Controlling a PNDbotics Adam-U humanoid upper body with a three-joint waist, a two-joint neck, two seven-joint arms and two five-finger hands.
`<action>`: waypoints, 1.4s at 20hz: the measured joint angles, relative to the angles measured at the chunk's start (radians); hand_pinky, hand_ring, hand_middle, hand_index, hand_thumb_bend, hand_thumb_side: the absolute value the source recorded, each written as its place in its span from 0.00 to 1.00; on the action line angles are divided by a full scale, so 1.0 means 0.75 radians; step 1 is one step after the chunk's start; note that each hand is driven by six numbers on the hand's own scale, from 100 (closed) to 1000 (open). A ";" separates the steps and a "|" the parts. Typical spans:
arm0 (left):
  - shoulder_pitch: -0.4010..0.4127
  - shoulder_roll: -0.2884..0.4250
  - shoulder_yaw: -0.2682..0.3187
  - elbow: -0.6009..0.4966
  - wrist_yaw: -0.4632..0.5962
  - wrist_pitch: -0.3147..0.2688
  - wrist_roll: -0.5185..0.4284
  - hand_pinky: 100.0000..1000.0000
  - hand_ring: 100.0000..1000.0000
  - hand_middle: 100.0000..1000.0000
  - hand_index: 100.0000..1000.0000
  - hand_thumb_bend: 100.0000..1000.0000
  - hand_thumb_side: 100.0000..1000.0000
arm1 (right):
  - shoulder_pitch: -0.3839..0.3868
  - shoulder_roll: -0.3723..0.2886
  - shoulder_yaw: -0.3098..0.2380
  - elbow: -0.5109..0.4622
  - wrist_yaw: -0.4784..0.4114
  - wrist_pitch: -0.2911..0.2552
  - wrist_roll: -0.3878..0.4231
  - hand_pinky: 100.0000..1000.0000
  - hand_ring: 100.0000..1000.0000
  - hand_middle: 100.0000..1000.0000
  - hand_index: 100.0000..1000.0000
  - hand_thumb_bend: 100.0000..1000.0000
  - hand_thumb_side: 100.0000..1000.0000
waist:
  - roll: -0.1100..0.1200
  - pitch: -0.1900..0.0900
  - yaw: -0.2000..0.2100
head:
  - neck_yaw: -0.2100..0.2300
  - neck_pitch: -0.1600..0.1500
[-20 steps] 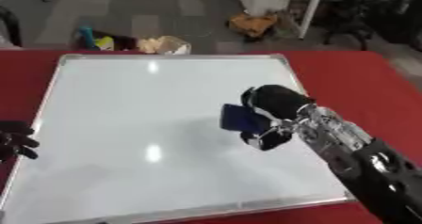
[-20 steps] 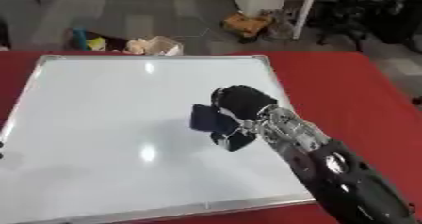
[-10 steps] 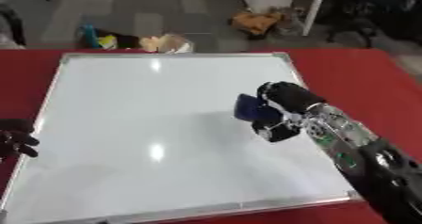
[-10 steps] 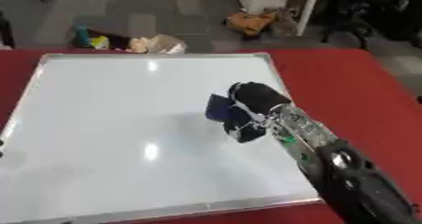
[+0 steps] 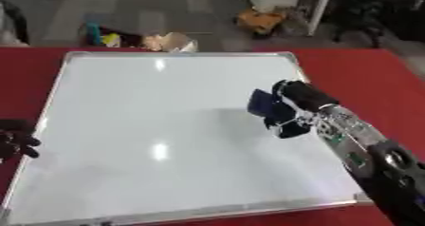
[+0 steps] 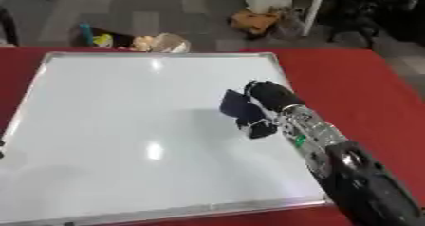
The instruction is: Wipe the whiteboard clean with a brush.
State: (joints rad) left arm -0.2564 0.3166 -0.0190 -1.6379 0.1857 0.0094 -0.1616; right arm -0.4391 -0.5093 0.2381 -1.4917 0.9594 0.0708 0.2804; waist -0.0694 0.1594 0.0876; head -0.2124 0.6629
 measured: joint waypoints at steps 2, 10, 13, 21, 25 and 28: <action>0.000 0.000 0.000 0.000 0.000 0.000 0.000 0.42 0.49 0.51 0.62 0.67 0.90 | 0.000 0.000 -0.007 0.009 -0.008 0.010 -0.011 0.62 0.47 0.43 0.18 0.00 0.05 | 0.000 0.000 0.000 | 0.000 -0.002; -0.001 0.000 0.000 0.000 0.000 -0.001 0.001 0.42 0.49 0.51 0.62 0.67 0.90 | 0.000 -0.001 -0.041 0.051 -0.046 0.048 -0.061 0.61 0.46 0.42 0.18 0.00 0.04 | 0.003 0.007 0.012 | 0.000 -0.007; -0.002 0.000 0.000 -0.001 0.000 -0.002 0.002 0.42 0.49 0.51 0.62 0.67 0.90 | 0.000 -0.008 -0.056 0.066 -0.066 0.064 -0.079 0.61 0.46 0.42 0.18 0.00 0.04 | 0.007 0.009 0.015 | 0.000 -0.008; -0.009 0.000 0.000 -0.004 0.000 -0.003 0.003 0.42 0.49 0.51 0.62 0.67 0.90 | -0.001 -0.020 -0.076 0.091 -0.102 0.090 -0.116 0.61 0.45 0.42 0.17 0.00 0.04 | 0.007 0.019 0.024 | 0.001 -0.013; -0.011 0.000 0.000 -0.005 0.000 -0.004 0.002 0.42 0.49 0.51 0.62 0.67 0.90 | -0.006 -0.021 -0.078 0.091 -0.110 0.093 -0.123 0.61 0.45 0.42 0.17 0.00 0.04 | 0.006 0.028 0.036 | 0.001 -0.019; -0.012 0.000 0.000 -0.007 -0.001 -0.005 0.001 0.42 0.49 0.51 0.61 0.67 0.90 | -0.014 -0.024 -0.078 0.092 -0.114 0.095 -0.127 0.61 0.45 0.42 0.17 0.00 0.04 | 0.004 0.033 0.045 | 0.000 -0.020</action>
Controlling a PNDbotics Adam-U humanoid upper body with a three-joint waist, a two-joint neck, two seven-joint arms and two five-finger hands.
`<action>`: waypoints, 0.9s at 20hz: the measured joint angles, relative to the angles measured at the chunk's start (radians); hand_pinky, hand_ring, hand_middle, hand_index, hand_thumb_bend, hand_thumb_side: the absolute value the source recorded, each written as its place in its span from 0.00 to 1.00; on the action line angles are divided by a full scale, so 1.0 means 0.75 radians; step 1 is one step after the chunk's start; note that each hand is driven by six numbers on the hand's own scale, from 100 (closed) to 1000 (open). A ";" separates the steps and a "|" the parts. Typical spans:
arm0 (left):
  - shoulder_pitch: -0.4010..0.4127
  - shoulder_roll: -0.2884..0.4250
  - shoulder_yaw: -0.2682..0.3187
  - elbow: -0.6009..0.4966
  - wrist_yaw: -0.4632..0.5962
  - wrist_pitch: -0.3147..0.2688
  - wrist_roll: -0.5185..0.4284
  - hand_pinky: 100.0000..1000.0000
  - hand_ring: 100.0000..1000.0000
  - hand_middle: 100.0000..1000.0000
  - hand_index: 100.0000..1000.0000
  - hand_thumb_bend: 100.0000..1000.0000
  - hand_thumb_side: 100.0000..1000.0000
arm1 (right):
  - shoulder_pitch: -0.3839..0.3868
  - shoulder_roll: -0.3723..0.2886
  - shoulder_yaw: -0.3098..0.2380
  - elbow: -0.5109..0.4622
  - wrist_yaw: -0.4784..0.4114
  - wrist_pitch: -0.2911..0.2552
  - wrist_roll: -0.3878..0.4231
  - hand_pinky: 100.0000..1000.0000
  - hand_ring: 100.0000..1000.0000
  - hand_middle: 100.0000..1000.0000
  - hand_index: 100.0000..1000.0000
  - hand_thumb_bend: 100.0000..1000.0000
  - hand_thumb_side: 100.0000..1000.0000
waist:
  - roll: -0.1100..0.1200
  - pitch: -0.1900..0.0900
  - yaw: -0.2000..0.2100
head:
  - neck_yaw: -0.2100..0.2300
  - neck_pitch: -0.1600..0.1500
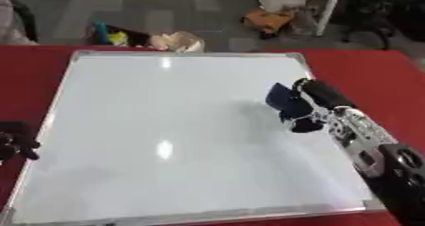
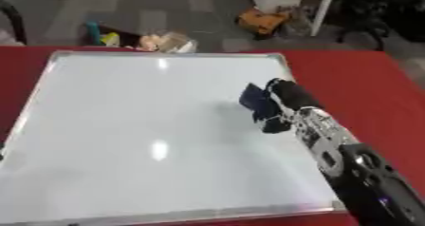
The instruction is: Wipe the whiteboard clean with a brush.
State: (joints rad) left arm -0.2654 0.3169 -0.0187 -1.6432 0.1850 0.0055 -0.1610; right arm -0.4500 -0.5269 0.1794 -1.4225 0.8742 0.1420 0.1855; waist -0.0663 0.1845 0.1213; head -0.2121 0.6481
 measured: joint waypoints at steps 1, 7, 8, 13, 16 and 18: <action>-0.001 0.000 0.000 0.000 0.000 0.000 0.000 0.42 0.49 0.51 0.61 0.67 0.90 | -0.001 -0.002 0.000 0.002 -0.002 0.000 0.000 0.61 0.45 0.42 0.17 0.00 0.04 | -0.001 0.003 0.005 | 0.000 0.000; -0.008 0.000 0.000 -0.001 -0.001 -0.001 -0.001 0.42 0.49 0.51 0.61 0.67 0.91 | -0.018 -0.008 -0.001 0.007 -0.006 0.003 -0.003 0.61 0.46 0.42 0.18 0.00 0.05 | -0.007 0.022 0.023 | -0.001 -0.010; -0.009 0.000 0.000 -0.001 -0.002 -0.001 -0.001 0.42 0.49 0.51 0.61 0.67 0.91 | -0.018 -0.008 -0.001 0.009 -0.006 0.003 -0.003 0.61 0.46 0.42 0.18 0.00 0.05 | -0.008 0.025 0.025 | -0.001 -0.011; -0.012 0.000 0.000 -0.007 -0.004 -0.002 -0.002 0.42 0.49 0.51 0.62 0.67 0.91 | -0.022 -0.008 -0.001 0.019 -0.008 0.004 -0.004 0.61 0.46 0.42 0.18 0.00 0.06 | -0.012 0.038 0.037 | -0.001 -0.011; -0.016 0.000 0.000 -0.009 -0.008 -0.003 -0.004 0.42 0.49 0.51 0.62 0.67 0.91 | -0.023 -0.008 -0.001 0.029 -0.012 0.004 -0.004 0.61 0.46 0.42 0.18 0.00 0.05 | -0.014 0.043 0.045 | -0.001 -0.012; -0.021 0.000 0.000 -0.010 -0.009 -0.005 -0.007 0.42 0.49 0.51 0.62 0.67 0.91 | -0.024 -0.008 -0.001 0.036 -0.019 0.005 -0.005 0.61 0.46 0.42 0.18 0.00 0.05 | -0.014 0.049 0.051 | -0.001 -0.013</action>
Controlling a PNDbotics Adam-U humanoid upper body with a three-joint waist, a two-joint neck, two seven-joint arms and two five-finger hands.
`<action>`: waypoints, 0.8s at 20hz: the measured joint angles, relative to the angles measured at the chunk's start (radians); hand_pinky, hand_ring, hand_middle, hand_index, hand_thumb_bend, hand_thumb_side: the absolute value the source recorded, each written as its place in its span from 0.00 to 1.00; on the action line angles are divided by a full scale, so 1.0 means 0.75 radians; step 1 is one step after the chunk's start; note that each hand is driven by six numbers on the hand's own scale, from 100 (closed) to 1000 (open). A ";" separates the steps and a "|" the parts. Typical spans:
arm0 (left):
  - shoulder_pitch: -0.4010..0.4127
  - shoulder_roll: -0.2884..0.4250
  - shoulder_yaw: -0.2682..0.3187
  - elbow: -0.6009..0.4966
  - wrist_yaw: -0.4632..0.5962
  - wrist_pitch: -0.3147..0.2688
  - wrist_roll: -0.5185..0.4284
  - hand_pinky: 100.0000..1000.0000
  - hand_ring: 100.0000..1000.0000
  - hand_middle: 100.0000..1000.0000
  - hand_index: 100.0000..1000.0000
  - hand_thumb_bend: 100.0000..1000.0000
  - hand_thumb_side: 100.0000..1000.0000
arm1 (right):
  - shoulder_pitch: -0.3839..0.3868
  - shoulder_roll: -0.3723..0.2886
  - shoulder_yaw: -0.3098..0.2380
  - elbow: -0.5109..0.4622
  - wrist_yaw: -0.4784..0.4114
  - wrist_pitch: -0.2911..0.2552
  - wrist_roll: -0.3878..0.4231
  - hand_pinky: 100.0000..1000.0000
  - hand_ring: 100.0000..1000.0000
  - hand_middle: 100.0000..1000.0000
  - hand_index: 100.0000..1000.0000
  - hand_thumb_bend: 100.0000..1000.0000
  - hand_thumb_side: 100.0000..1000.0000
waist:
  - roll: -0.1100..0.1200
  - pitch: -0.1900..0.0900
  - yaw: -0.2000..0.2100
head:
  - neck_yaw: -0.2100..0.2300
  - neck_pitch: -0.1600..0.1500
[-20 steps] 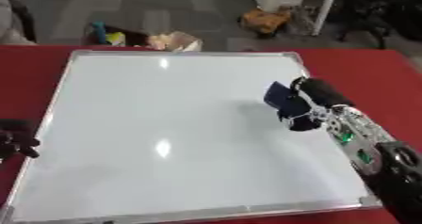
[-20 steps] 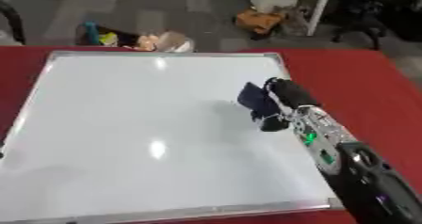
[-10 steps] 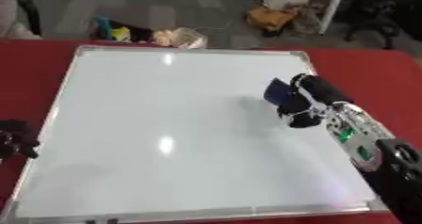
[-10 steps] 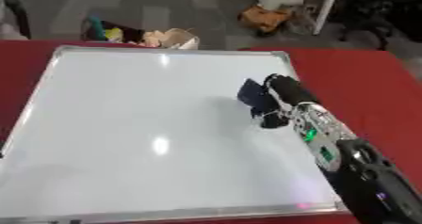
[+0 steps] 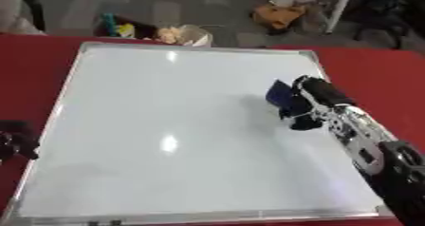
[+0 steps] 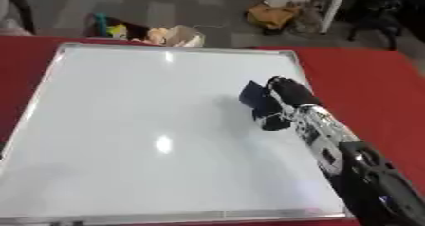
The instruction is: Wipe the whiteboard clean with a brush.
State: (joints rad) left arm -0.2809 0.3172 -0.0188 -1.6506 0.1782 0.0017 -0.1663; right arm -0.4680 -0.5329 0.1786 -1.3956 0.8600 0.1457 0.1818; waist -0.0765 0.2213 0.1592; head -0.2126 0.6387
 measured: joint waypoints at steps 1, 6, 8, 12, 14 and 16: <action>-0.001 0.000 0.000 0.000 -0.001 0.000 -0.001 0.42 0.49 0.51 0.62 0.67 0.91 | -0.002 0.000 0.000 0.004 -0.004 0.001 -0.002 0.61 0.46 0.42 0.18 0.00 0.06 | 0.000 0.004 0.003 | 0.000 -0.001; -0.004 0.000 0.000 -0.007 -0.004 0.000 -0.005 0.42 0.49 0.51 0.62 0.67 0.91 | -0.010 0.000 -0.003 0.019 -0.021 0.007 -0.020 0.61 0.45 0.42 0.19 0.00 0.07 | 0.000 0.012 0.014 | 0.000 -0.010; -0.006 0.000 0.000 -0.007 -0.004 -0.001 -0.007 0.42 0.49 0.51 0.62 0.67 0.91 | -0.011 0.000 -0.004 0.022 -0.025 0.010 -0.028 0.60 0.45 0.42 0.19 0.00 0.08 | 0.000 0.017 0.018 | 0.000 -0.010; -0.013 0.000 -0.001 -0.007 -0.005 -0.002 -0.012 0.42 0.49 0.51 0.62 0.67 0.91 | -0.019 0.000 -0.007 0.030 -0.036 0.015 -0.042 0.60 0.45 0.42 0.19 0.00 0.08 | -0.001 0.025 0.023 | 0.000 -0.010; -0.013 0.000 -0.001 -0.007 -0.006 -0.003 -0.012 0.42 0.49 0.51 0.62 0.67 0.91 | -0.022 0.000 -0.007 0.034 -0.038 0.017 -0.046 0.60 0.45 0.42 0.20 0.00 0.08 | -0.001 0.026 0.026 | 0.000 -0.011; -0.014 0.000 -0.001 -0.007 -0.009 -0.003 -0.013 0.42 0.49 0.51 0.62 0.67 0.91 | -0.022 0.000 -0.007 0.036 -0.041 0.019 -0.051 0.60 0.45 0.41 0.20 0.00 0.09 | -0.001 0.029 0.026 | 0.000 -0.011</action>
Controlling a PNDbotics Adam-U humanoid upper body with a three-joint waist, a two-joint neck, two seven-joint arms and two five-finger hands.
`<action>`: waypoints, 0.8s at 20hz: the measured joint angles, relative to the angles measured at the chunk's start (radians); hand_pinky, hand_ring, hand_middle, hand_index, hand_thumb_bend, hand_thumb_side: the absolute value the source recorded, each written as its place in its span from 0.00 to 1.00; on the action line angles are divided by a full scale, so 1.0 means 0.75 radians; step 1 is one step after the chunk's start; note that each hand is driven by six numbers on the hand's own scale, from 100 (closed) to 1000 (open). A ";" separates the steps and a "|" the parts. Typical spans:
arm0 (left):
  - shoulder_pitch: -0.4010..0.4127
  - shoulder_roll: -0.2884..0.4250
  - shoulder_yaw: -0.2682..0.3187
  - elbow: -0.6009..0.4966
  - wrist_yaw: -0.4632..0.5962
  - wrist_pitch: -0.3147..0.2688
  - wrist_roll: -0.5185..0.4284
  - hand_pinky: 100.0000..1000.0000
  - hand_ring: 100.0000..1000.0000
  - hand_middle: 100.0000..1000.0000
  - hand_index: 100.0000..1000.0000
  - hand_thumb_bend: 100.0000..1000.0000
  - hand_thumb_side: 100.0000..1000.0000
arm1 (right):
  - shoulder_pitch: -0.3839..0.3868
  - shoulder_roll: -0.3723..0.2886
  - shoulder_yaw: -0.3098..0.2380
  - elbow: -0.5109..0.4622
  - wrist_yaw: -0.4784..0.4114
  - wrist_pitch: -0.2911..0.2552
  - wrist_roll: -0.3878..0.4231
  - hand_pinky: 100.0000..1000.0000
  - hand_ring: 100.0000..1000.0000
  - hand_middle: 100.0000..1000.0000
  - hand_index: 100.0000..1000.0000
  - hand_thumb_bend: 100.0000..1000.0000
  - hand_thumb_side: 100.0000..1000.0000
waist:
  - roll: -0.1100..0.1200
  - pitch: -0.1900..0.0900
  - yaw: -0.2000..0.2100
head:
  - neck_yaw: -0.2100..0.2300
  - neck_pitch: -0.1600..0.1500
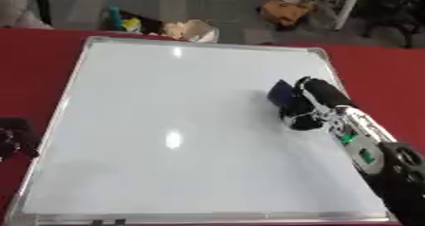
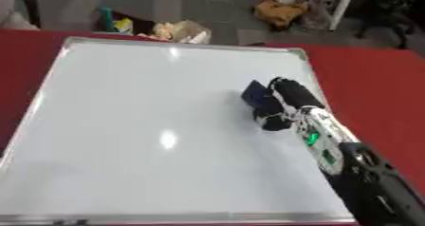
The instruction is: Wipe the whiteboard clean with a brush.
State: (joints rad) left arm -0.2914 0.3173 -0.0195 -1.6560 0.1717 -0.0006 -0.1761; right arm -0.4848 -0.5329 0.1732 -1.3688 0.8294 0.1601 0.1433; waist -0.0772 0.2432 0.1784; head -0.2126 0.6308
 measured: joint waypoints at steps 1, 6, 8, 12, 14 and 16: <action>-0.001 0.000 0.000 0.000 -0.001 0.000 -0.001 0.42 0.49 0.51 0.62 0.67 0.91 | -0.001 0.000 0.000 0.000 -0.002 0.001 -0.003 0.60 0.44 0.41 0.20 0.00 0.09 | 0.000 0.003 0.000 | 0.000 0.000; -0.006 0.000 0.000 0.000 -0.006 -0.001 -0.006 0.42 0.49 0.51 0.62 0.67 0.91 | -0.005 0.000 -0.001 0.001 -0.006 0.011 -0.018 0.60 0.43 0.40 0.21 0.00 0.11 | -0.005 0.009 0.000 | 0.000 0.000; -0.010 0.000 0.000 -0.001 -0.006 -0.001 -0.008 0.42 0.49 0.51 0.62 0.67 0.91 | -0.007 0.000 -0.001 0.001 -0.007 0.017 -0.024 0.59 0.43 0.40 0.22 0.00 0.11 | -0.006 0.012 0.001 | 0.000 0.000; -0.011 0.000 -0.001 -0.001 -0.007 0.000 -0.011 0.42 0.49 0.51 0.62 0.67 0.91 | -0.014 0.000 -0.003 0.009 -0.013 0.026 -0.033 0.59 0.44 0.40 0.27 0.00 0.12 | -0.008 0.019 0.003 | 0.000 -0.001; -0.012 0.000 -0.001 -0.001 -0.007 0.000 -0.011 0.42 0.49 0.51 0.62 0.67 0.91 | -0.018 0.000 -0.008 0.017 -0.017 0.027 -0.034 0.60 0.44 0.41 0.30 0.00 0.12 | -0.008 0.022 0.004 | 0.000 -0.002; -0.013 0.000 -0.001 -0.003 -0.007 0.000 -0.011 0.42 0.49 0.51 0.62 0.67 0.91 | -0.023 0.000 -0.009 0.020 -0.018 0.027 -0.034 0.60 0.45 0.41 0.31 0.00 0.12 | -0.008 0.027 0.004 | 0.000 -0.006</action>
State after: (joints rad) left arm -0.3012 0.3173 -0.0202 -1.6586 0.1662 -0.0006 -0.1846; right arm -0.5021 -0.5331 0.1666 -1.3539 0.8162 0.1802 0.1175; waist -0.0831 0.2635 0.1816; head -0.2126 0.6263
